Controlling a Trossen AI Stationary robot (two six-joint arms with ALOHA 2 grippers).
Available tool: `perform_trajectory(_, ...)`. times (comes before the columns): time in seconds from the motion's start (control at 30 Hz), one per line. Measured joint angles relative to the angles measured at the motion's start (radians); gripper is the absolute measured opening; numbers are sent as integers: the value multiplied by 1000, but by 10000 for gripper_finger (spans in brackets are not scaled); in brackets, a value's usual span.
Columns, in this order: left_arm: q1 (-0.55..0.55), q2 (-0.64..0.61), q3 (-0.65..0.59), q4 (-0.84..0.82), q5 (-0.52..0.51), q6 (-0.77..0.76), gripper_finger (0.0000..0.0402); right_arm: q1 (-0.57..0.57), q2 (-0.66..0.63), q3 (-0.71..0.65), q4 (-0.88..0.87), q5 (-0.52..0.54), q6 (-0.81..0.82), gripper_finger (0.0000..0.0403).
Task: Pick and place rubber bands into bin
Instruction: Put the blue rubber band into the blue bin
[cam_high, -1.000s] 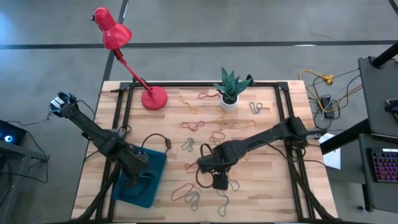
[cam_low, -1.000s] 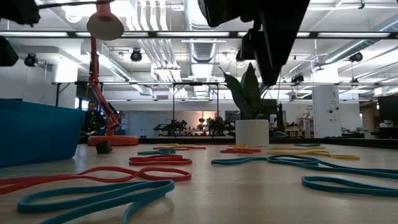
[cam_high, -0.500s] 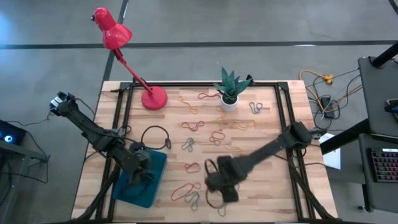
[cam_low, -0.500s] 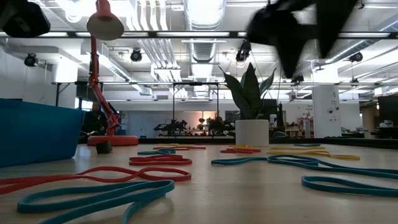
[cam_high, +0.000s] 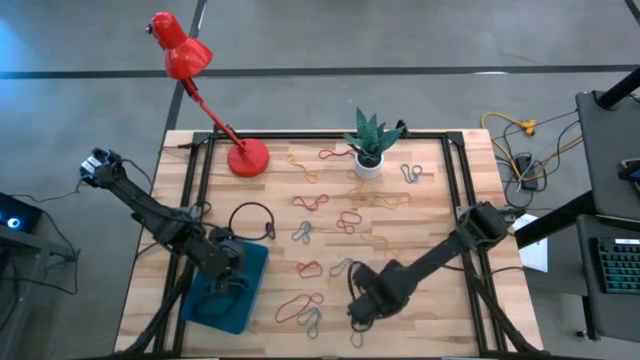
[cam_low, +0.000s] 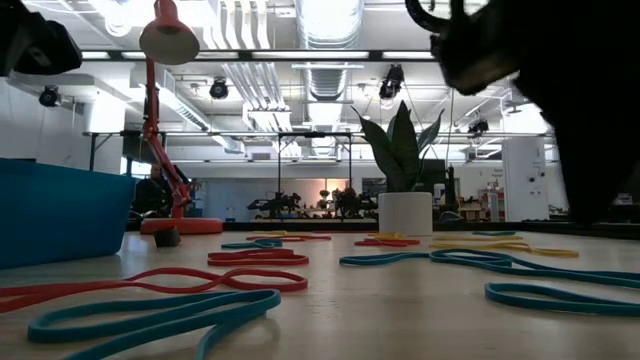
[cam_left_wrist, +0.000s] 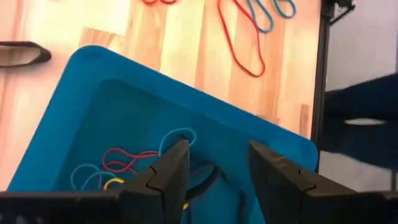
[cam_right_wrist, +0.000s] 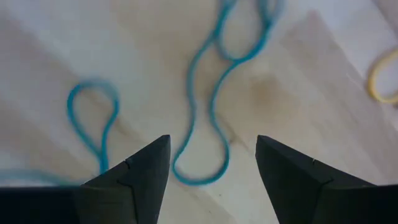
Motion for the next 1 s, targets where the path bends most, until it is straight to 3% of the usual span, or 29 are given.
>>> perform_trajectory(0.17,33,0,0,1,1,-3,146,-71,-32,-74,78,-80,95,224)
perform_trajectory(0.33,49,0,0,-1,2,-3,146,-149,-83,-217,341,-246,76,224)
perform_trajectory(0.63,49,0,0,0,3,-4,146,-166,-123,-323,360,-239,110,224)
perform_trajectory(0.87,50,0,-1,0,3,1,146,-160,-96,-274,358,-168,108,207)
perform_trajectory(1.0,50,0,-1,-1,3,1,146,-156,-48,-208,351,-157,-1,192)
